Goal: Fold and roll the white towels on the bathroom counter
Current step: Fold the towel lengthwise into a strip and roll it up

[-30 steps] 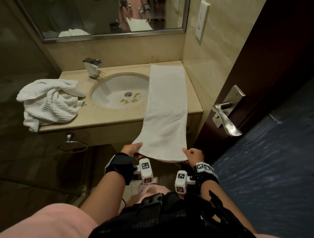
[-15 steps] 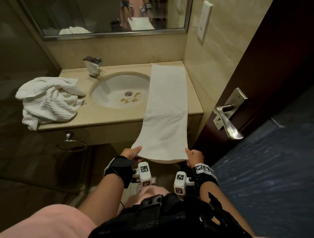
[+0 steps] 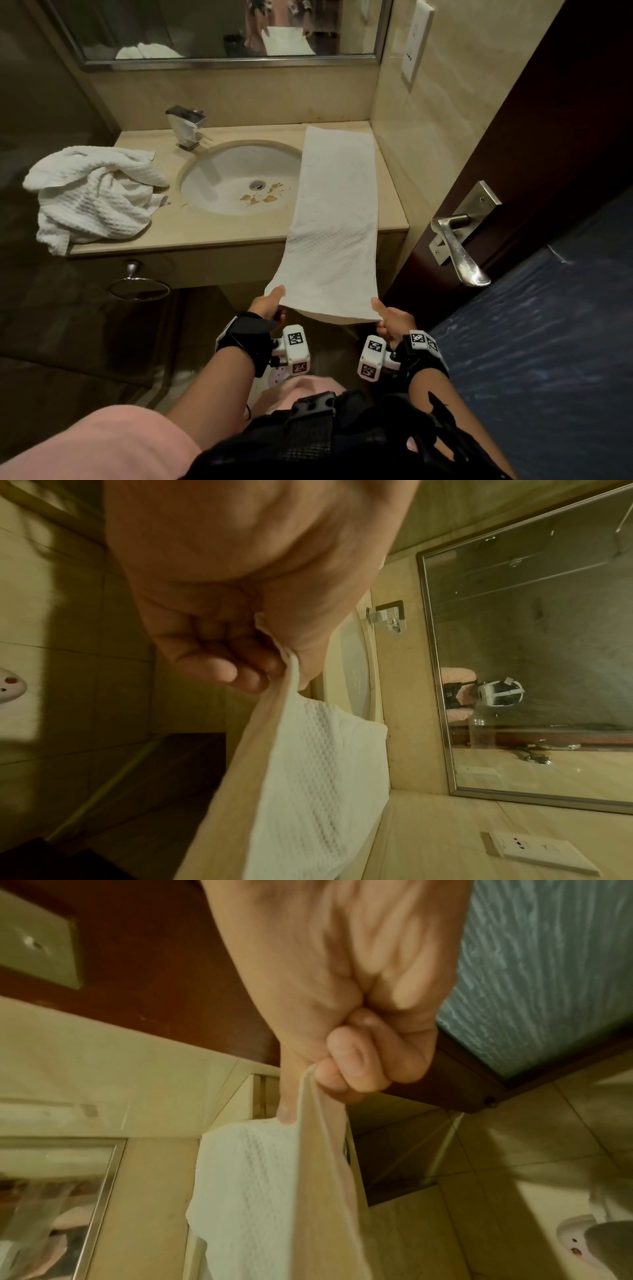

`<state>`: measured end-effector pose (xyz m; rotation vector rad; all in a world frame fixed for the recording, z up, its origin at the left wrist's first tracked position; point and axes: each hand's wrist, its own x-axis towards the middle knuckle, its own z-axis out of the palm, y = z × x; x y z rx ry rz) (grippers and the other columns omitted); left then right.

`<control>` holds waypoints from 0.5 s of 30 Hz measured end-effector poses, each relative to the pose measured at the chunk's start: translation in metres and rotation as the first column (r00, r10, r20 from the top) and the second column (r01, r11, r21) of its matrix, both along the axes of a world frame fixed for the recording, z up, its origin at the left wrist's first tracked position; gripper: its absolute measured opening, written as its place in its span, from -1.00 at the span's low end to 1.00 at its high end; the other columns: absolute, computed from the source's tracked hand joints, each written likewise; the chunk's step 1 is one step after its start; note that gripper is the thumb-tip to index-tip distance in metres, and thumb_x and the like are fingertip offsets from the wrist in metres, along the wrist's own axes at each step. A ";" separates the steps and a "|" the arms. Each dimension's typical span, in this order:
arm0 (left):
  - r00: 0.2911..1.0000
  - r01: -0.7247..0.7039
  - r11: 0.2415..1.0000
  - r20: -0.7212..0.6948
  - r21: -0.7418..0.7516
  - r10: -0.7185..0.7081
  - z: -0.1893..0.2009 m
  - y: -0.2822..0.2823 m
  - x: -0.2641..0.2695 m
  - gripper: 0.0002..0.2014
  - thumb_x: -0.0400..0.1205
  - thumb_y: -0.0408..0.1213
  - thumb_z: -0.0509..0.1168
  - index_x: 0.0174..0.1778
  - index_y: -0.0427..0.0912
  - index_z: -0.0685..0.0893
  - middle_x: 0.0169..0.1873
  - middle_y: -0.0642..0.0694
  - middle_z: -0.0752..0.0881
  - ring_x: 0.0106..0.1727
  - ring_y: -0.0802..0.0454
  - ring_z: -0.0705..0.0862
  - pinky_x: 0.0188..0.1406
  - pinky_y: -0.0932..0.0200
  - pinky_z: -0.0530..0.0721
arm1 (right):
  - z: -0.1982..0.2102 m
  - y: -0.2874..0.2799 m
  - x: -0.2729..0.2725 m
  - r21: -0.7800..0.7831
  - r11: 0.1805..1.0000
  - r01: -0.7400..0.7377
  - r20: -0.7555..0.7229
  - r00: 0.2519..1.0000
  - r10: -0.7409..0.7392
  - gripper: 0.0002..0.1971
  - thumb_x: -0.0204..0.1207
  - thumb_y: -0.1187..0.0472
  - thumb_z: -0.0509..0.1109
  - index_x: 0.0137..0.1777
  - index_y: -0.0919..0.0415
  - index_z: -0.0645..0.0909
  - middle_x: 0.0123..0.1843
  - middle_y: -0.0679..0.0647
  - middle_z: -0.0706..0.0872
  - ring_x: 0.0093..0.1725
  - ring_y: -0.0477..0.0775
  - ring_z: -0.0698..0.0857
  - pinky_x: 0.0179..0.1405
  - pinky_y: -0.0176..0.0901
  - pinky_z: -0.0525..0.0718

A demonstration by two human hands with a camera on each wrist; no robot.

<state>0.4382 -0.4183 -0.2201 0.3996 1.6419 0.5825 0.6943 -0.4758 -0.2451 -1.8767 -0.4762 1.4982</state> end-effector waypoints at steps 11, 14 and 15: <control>0.999 -0.026 0.999 -0.036 -0.021 0.025 -0.017 0.006 -0.004 -0.56 0.65 0.11 0.20 0.04 -0.27 0.56 -0.37 -0.13 0.54 -0.44 0.05 0.48 -0.50 0.22 0.46 | -0.006 0.005 0.012 -0.017 1.000 -0.001 -0.128 0.992 -0.002 -0.79 0.55 0.25 0.44 -0.24 0.30 0.51 -0.52 0.04 0.46 -0.65 -0.13 0.38 -0.69 -0.34 0.42; 0.999 -0.028 0.999 -0.023 -0.040 0.027 -0.018 0.005 -0.008 -0.61 0.65 0.02 0.26 0.09 -0.29 0.57 -0.31 -0.16 0.58 -0.42 0.01 0.51 -0.48 0.20 0.48 | -0.010 0.005 0.011 -0.031 0.999 0.021 -0.076 0.997 -0.023 -0.80 0.56 0.32 0.42 -0.25 0.32 0.48 -0.57 0.06 0.47 -0.72 -0.13 0.35 -0.73 -0.37 0.36; 0.999 -0.022 0.999 -0.033 -0.048 0.020 -0.019 0.004 -0.010 -0.63 0.63 -0.02 0.31 0.11 -0.30 0.56 -0.26 -0.19 0.59 -0.39 -0.02 0.54 -0.45 0.18 0.52 | -0.011 0.005 0.012 -0.039 0.999 0.020 -0.059 0.998 -0.022 -0.81 0.57 0.34 0.40 -0.24 0.33 0.49 -0.60 0.05 0.47 -0.74 -0.14 0.35 -0.75 -0.38 0.34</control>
